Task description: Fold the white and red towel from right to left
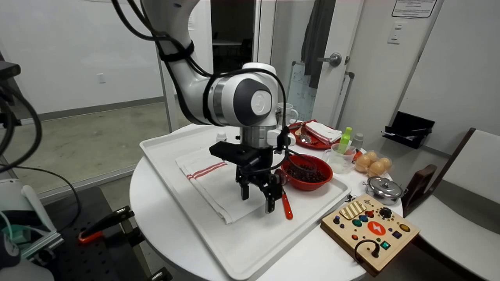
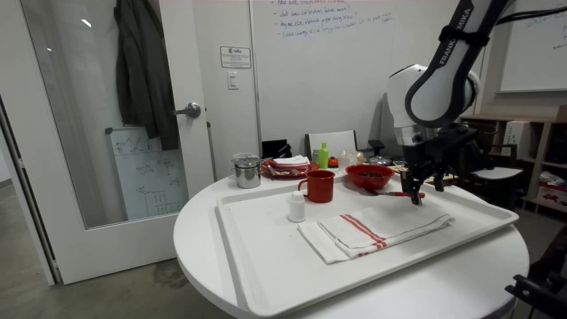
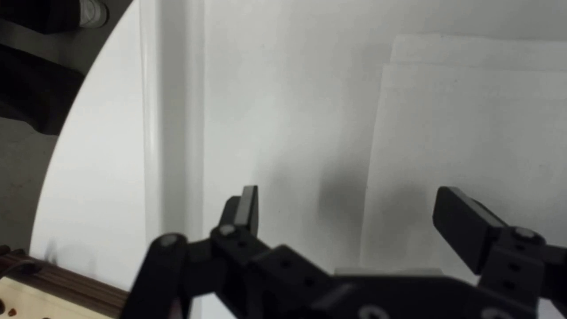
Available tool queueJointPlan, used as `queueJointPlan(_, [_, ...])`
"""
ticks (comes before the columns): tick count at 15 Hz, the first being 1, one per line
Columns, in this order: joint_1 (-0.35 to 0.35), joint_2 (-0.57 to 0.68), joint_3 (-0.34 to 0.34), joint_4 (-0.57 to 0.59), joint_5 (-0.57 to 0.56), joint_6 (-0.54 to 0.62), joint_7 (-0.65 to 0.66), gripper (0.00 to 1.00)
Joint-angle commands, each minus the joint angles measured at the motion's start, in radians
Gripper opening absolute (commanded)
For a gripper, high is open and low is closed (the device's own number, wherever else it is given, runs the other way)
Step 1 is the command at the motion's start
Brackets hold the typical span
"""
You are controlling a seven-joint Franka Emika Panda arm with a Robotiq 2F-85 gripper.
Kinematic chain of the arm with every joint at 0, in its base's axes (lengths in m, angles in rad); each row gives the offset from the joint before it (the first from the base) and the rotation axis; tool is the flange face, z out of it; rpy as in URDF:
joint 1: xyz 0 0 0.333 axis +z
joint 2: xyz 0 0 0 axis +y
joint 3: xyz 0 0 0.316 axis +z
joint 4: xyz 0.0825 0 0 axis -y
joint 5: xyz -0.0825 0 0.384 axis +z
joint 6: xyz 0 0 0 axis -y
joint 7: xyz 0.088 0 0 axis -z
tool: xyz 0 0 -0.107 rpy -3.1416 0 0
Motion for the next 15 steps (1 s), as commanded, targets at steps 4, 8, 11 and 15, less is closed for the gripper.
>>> queueJointPlan(4, [0.009, 0.067, 0.001, 0.061, 0.130, 0.005, -0.124, 0.58])
queueJointPlan(8, [0.008, 0.063, 0.008, 0.061, 0.172, 0.007, -0.174, 0.28])
queueJointPlan(11, [0.006, 0.058, 0.014, 0.059, 0.191, 0.009, -0.201, 0.07])
queueJointPlan(15, [0.004, 0.051, 0.015, 0.053, 0.208, 0.013, -0.224, 0.07])
